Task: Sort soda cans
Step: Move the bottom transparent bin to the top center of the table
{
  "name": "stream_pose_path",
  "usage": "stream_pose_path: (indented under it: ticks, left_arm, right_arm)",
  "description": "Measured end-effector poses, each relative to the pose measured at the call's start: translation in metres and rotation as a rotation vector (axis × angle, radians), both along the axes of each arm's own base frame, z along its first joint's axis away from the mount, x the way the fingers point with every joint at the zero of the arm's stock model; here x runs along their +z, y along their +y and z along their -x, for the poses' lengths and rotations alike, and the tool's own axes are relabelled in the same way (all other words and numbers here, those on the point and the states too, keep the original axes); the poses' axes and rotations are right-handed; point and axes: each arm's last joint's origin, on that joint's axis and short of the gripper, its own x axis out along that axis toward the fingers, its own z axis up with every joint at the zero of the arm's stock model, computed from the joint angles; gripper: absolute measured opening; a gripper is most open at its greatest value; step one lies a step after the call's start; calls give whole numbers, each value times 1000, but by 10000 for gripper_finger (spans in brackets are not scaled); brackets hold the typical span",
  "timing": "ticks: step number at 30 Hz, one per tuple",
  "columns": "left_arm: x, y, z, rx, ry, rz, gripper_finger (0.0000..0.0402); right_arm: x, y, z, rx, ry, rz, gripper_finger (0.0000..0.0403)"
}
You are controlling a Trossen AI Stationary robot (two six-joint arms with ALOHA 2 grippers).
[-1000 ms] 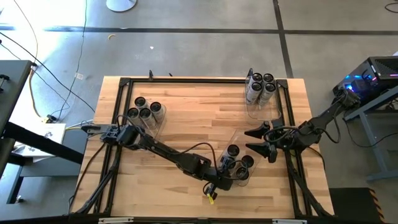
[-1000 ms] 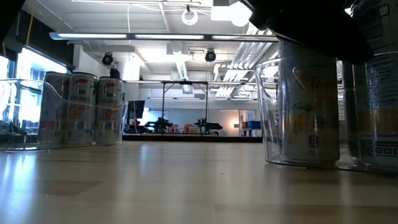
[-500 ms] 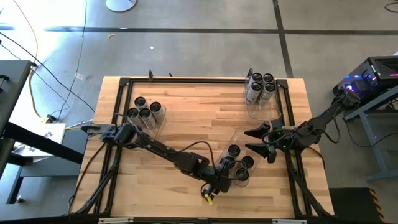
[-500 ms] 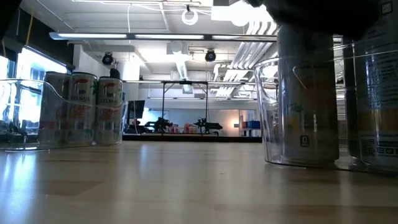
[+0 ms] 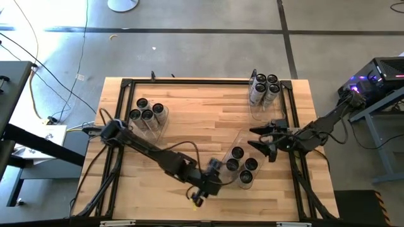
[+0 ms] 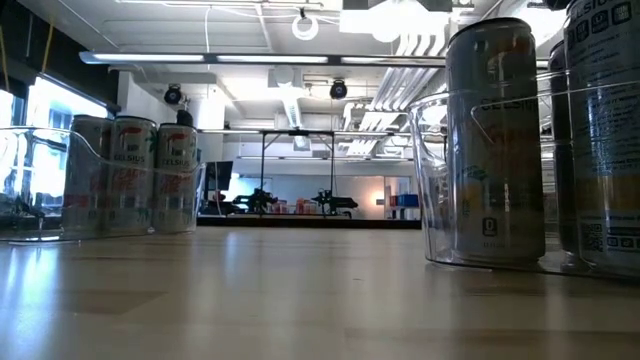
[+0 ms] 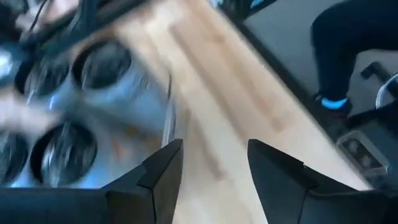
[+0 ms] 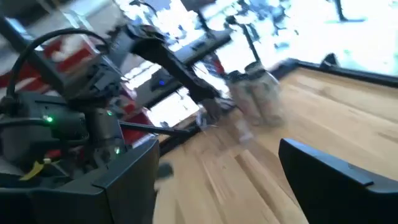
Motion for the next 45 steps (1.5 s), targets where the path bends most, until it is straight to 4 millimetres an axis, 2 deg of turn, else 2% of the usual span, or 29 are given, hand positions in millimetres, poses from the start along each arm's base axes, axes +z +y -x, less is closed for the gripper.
stream_pose_path:
  ticks: [3, 8, 12, 15, 20, 25, 29, 33, 41, 45]
  left_arm:
    - [-2, 14, 21, 88, -5, -27, 162]
    - [-17, 38, 62, 252, -81, -4, 144]
    - [-38, 53, 90, 377, -126, 75, 137]
    - [-47, 60, 105, 427, -166, 130, 135]
    - [-57, 67, 117, 443, -183, 140, 135]
    - [-59, 67, 118, 403, -175, 79, 135]
    - [-58, 68, 117, 379, -188, 42, 135]
    - [-58, 73, 115, 391, -189, 33, 135]
    - [-58, 81, 112, 426, -196, 17, 135]
    - [-56, 82, 115, 434, -184, 9, 135]
  right_arm:
    - [13, -6, 2, -61, 131, -30, 326]
    - [17, -29, 5, -242, 574, -84, 326]
    - [3, -46, 3, -336, 966, -134, 322]
    - [-17, -53, -4, -292, 1100, -185, 308]
    - [-46, -73, -18, -223, 1125, -237, 262]
    - [-56, -90, -35, -148, 1050, -254, 205]
    - [-66, -95, -46, -126, 1086, -236, 168]
    - [-80, -97, -58, -106, 1165, -195, 149]
    - [-103, -99, -78, -21, 1255, -114, 138]
    - [-110, -104, -85, 7, 1256, -101, 109]
